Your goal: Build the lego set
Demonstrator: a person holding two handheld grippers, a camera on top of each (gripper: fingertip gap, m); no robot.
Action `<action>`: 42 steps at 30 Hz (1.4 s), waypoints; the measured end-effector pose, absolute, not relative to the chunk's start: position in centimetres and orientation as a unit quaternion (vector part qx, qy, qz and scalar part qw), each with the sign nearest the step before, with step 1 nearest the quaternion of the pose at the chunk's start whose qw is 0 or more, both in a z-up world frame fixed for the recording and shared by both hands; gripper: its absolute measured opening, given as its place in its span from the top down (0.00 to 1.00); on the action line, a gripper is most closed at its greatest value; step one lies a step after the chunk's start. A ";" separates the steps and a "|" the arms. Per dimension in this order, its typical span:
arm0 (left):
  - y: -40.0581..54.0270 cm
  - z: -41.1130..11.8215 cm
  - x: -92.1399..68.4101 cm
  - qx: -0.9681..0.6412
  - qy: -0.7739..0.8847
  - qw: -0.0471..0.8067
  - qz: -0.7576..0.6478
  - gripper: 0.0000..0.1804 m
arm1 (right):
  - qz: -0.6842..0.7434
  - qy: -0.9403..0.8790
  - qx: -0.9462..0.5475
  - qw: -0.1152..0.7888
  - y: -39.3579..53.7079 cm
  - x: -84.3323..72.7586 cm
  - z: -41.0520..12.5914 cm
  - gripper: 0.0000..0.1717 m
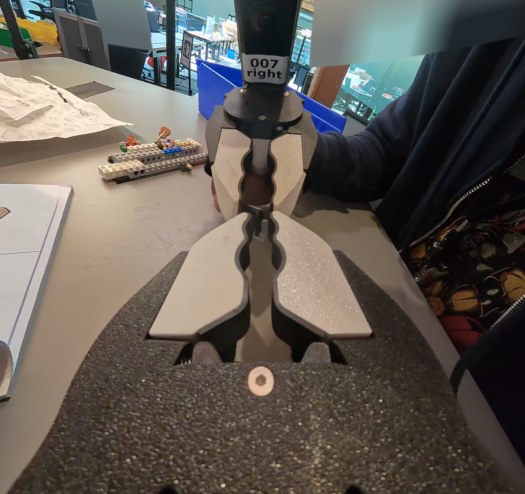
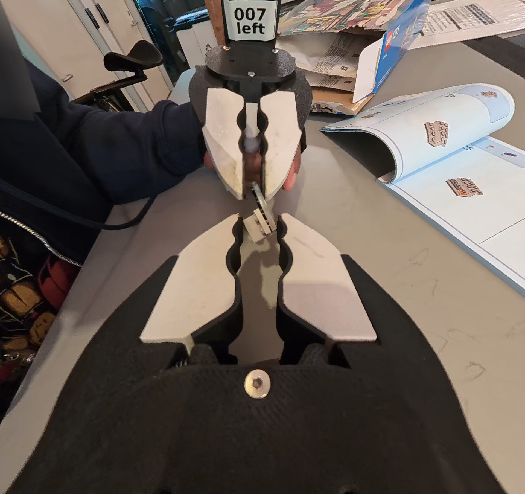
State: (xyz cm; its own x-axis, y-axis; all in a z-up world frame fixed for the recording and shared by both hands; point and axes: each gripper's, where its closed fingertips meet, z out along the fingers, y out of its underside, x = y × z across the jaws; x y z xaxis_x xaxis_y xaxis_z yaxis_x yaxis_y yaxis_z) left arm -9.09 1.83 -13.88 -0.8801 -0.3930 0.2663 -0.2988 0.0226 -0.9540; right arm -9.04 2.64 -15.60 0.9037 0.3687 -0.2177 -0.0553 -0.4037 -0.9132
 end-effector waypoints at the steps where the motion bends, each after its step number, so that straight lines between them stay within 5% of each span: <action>1: 1.8 -13.8 -9.1 -0.241 0.714 0.037 -0.656 0.94 | 0.200 -0.092 -0.814 0.538 2.7 -9.0 -15.6 0.87; 42: 1.5 -15.8 -8.3 -0.250 0.768 0.102 -0.580 0.94 | 0.119 -0.117 -0.859 0.485 2.7 -8.6 -17.5 0.87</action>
State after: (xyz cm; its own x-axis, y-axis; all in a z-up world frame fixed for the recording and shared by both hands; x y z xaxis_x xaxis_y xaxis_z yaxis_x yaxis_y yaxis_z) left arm -8.34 1.46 -15.83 -0.8540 -0.5027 0.1340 -0.2667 0.2018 -0.9424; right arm -8.59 2.70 -17.54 0.9446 0.3153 -0.0910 0.0848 -0.5024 -0.8605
